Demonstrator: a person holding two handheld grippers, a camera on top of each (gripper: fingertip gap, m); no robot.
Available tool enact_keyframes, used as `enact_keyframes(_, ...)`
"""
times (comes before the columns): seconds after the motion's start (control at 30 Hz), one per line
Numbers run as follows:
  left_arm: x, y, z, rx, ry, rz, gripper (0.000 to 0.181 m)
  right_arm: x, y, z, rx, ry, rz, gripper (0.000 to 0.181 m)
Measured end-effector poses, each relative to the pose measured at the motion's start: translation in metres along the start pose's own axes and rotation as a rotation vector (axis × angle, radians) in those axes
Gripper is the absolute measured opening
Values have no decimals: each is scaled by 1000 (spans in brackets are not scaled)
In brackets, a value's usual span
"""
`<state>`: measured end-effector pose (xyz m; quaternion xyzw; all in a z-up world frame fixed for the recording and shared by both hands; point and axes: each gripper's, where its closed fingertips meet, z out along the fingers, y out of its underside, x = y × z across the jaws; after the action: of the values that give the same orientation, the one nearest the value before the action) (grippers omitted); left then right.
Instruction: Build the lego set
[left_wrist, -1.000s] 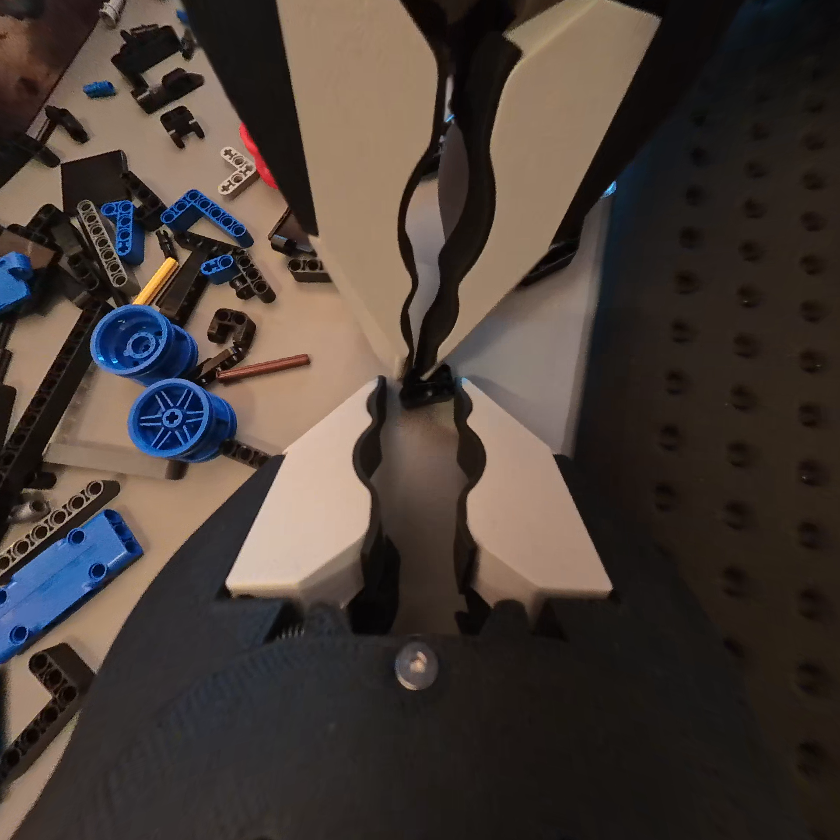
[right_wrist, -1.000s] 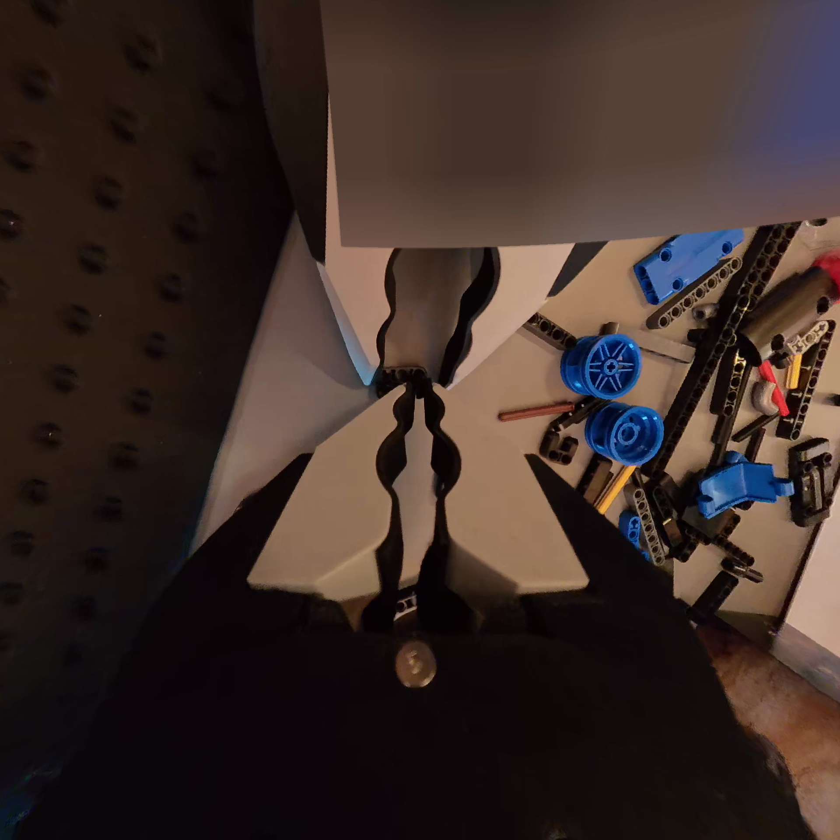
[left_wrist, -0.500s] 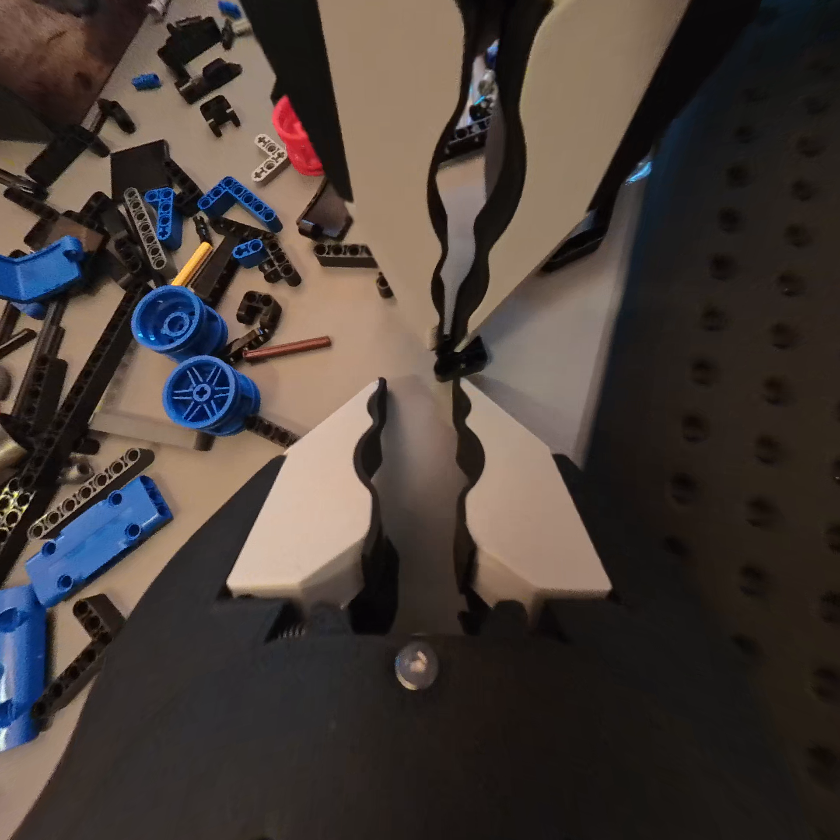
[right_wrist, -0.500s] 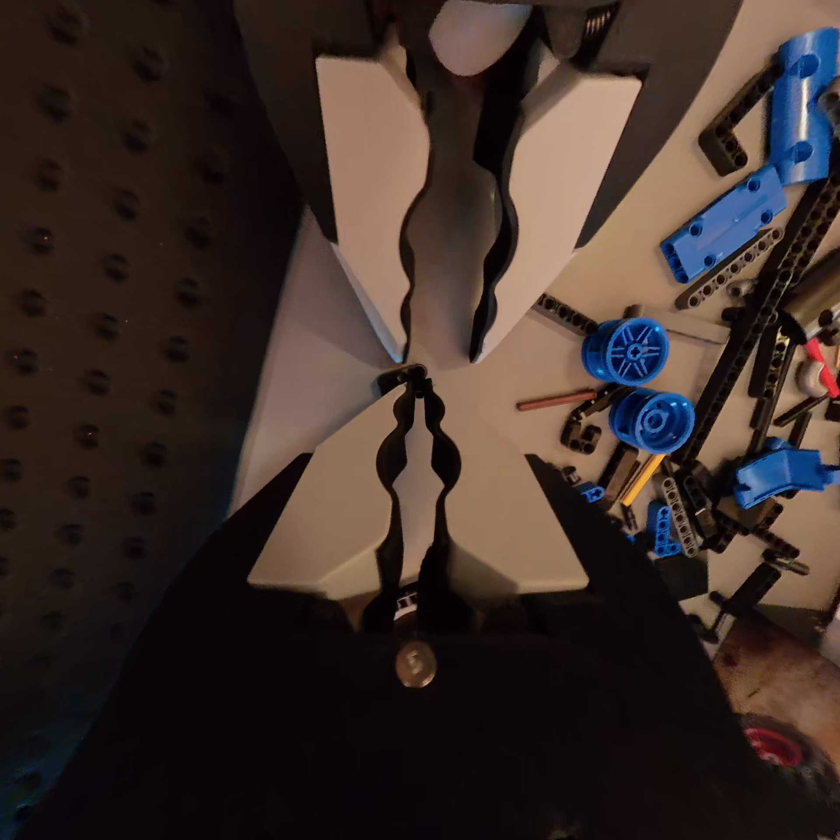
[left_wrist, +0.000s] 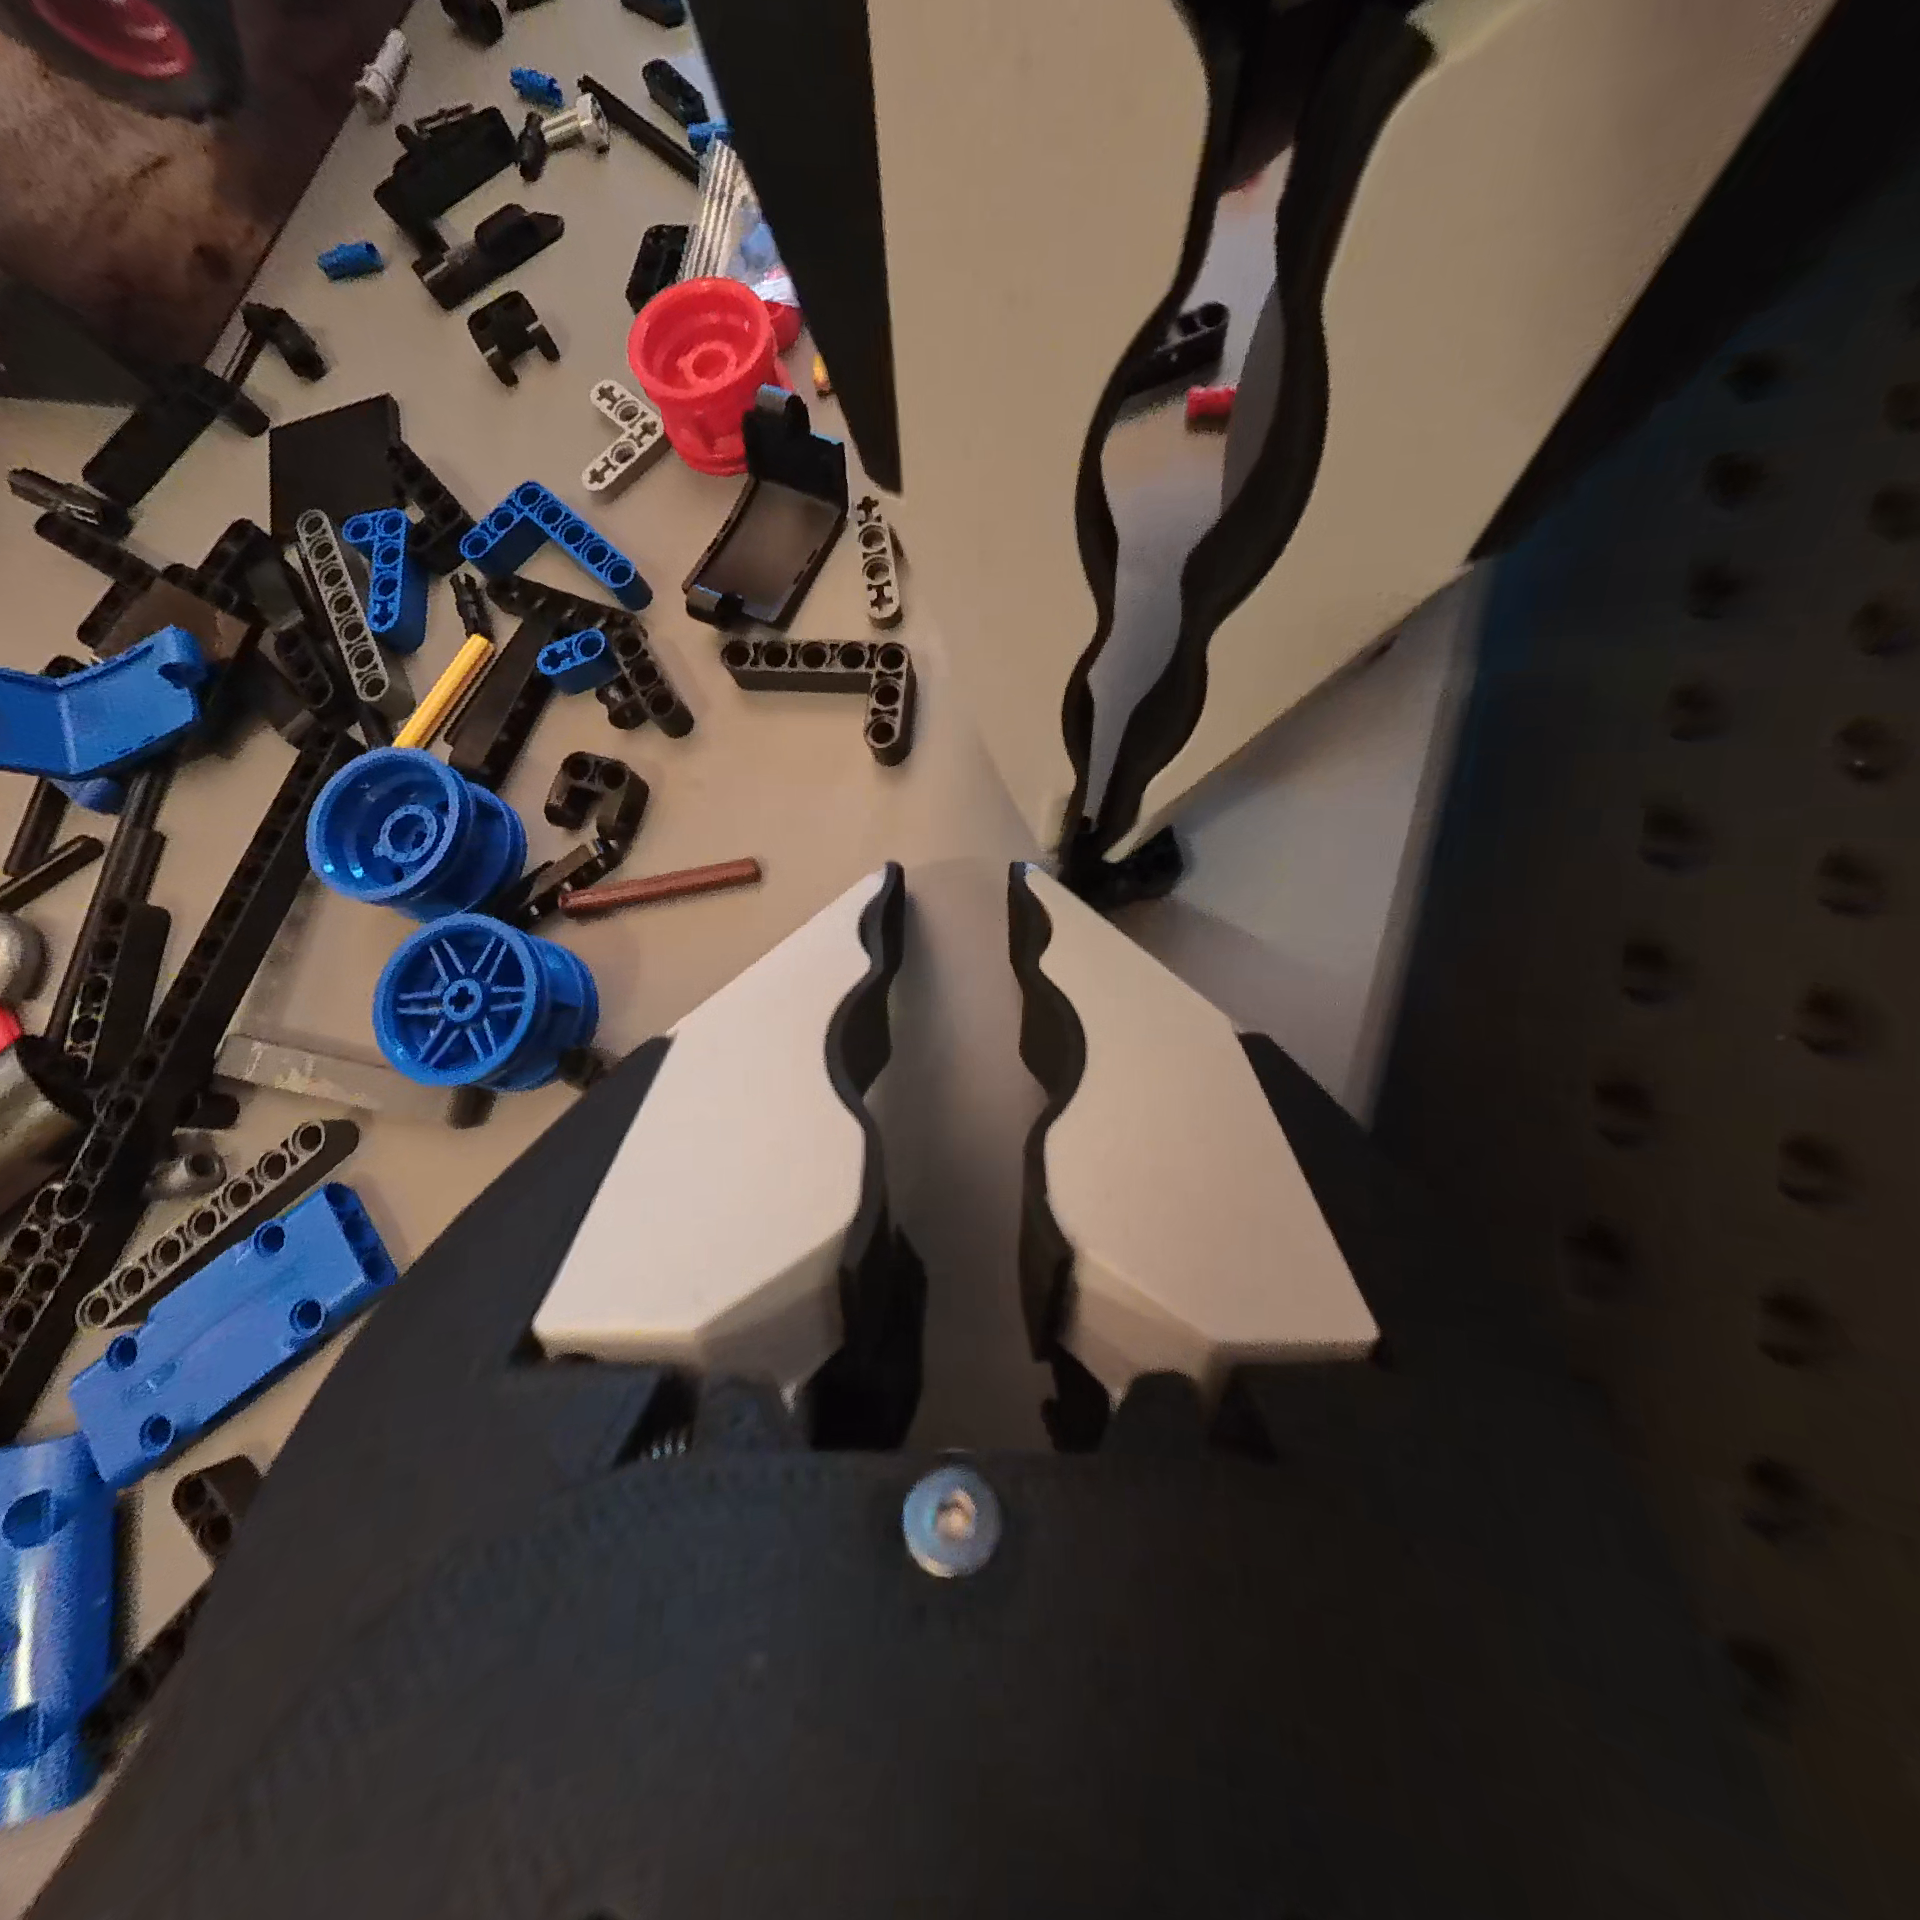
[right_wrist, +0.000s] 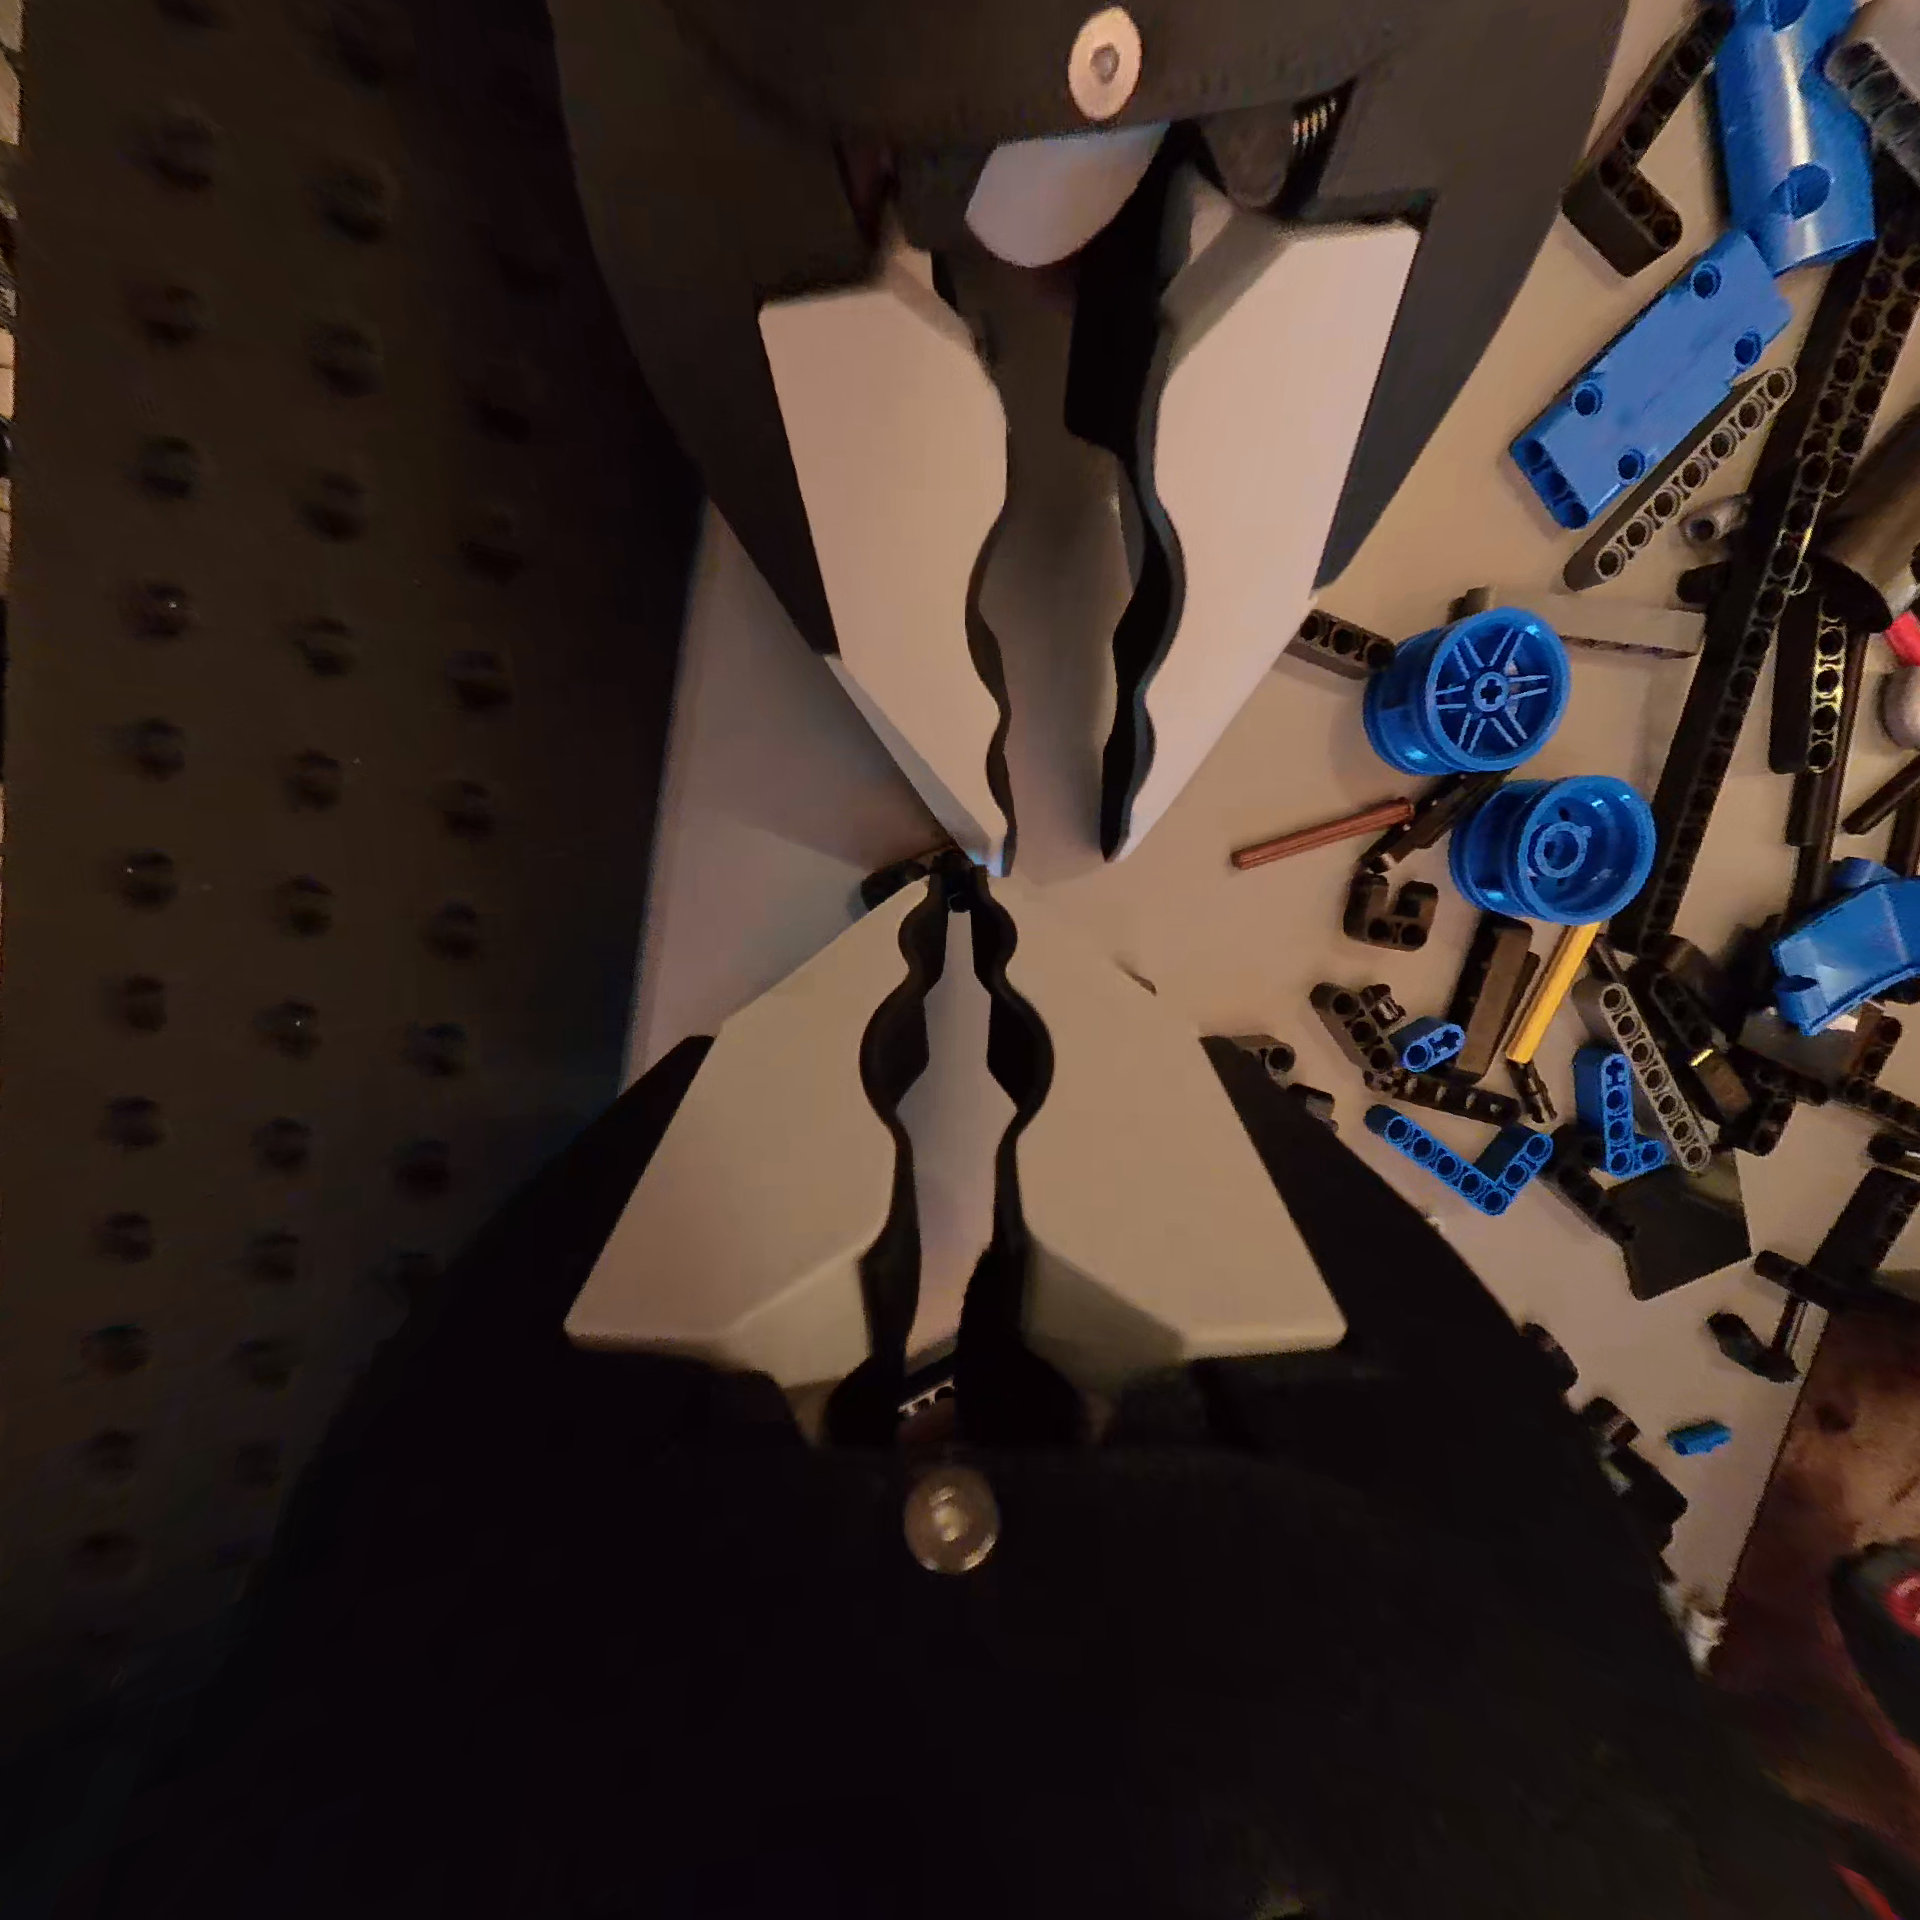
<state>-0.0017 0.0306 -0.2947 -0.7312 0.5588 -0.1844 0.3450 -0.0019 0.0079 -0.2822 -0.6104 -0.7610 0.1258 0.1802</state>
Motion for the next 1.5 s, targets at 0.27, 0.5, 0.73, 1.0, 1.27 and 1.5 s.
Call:
enact_keyframes(0.27,-3,2,-12,22,32,-51,28,2,8,-3,-2,29,23,2)
enact_keyframes(0.5,-4,-1,-1,-11,-10,1,36,1,7,-4,19,21,48,2)
enact_keyframes(0.73,-13,-9,8,-19,-41,12,35,2,8,-5,36,32,64,2)
enact_keyframes(1.0,5,-6,-13,42,45,46,36,4,20,-26,83,40,121,2)
enact_keyframes(1.27,3,-5,2,-24,15,88,31,1,32,-14,66,61,162,2)
enact_keyframes(1.5,-1,-8,6,-22,-4,68,33,-3,28,-7,89,22,162,2)
